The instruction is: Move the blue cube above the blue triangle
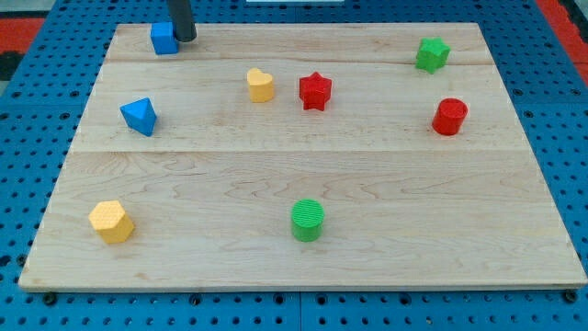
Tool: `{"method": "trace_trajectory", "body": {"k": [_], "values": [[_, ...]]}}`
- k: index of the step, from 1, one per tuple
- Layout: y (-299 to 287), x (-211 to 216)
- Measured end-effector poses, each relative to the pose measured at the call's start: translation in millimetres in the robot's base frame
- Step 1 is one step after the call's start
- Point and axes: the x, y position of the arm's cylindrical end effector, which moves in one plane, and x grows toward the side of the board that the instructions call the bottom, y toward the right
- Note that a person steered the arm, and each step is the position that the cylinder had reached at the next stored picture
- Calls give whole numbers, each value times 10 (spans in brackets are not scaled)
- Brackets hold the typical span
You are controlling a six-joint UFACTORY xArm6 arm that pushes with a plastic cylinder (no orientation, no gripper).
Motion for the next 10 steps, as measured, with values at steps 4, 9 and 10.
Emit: {"method": "trace_trajectory", "body": {"k": [4,9,10], "values": [[175,391],[483,1172],[483,1413]]}}
